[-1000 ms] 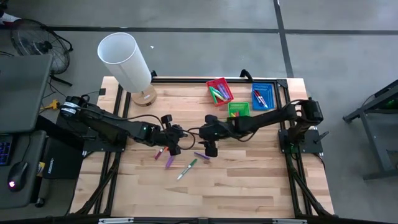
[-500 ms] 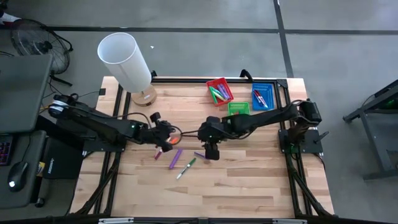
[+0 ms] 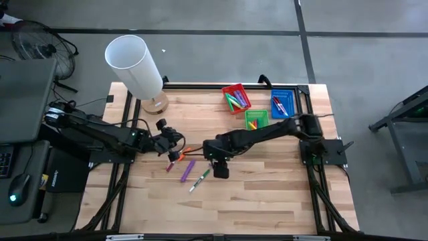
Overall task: Pick & Place Markers
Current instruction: Put the purple pen in the green bin
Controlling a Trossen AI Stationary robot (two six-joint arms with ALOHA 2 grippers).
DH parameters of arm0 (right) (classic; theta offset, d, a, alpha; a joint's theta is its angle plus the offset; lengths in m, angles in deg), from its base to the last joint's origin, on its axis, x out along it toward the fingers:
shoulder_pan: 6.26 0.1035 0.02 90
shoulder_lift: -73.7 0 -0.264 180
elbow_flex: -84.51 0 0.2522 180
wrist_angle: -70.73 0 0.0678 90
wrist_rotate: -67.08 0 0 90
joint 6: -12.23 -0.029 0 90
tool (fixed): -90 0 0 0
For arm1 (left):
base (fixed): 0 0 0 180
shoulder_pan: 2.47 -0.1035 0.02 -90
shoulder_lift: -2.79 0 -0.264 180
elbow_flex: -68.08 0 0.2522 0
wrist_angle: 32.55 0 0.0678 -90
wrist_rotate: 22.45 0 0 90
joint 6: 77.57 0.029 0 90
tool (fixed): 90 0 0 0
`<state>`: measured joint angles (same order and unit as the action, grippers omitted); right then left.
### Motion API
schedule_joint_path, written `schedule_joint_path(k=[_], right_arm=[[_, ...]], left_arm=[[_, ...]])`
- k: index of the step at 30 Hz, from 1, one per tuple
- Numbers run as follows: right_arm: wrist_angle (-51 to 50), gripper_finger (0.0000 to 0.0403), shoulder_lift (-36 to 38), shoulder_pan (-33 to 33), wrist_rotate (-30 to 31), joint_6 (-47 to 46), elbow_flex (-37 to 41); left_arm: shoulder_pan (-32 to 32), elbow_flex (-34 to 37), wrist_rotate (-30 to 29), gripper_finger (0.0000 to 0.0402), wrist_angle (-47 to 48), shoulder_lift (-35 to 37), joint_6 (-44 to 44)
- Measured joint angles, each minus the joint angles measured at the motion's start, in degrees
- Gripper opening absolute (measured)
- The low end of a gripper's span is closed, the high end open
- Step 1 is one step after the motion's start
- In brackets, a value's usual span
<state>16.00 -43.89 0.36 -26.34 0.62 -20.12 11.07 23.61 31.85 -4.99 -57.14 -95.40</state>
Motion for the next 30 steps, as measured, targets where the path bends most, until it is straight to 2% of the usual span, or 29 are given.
schedule_joint_path(k=[9, 17, 24, 30], right_arm=[[-6.7, 0.0181, -7.8, 1.8, 0.4, -8.0, -7.9], [-7.0, 0.0181, -10.6, 2.5, 3.7, -13.8, -7.6], [-7.1, 0.0181, -10.6, 2.6, 7.6, -13.7, -7.6], [-6.9, 0.0181, -12.6, 3.4, 7.7, -13.6, -8.0]], left_arm=[[0.0, 0.7, 0.3, 0.0001, -0.3, 0.3, -0.4], [0.0, 0.7, 0.4, 0.0001, -0.4, 0.3, -0.3], [0.0, 0.7, 0.7, 0.0001, -0.4, 0.3, -0.4], [0.0, 0.7, 0.7, 0.0001, -0.3, 0.3, -0.5]])
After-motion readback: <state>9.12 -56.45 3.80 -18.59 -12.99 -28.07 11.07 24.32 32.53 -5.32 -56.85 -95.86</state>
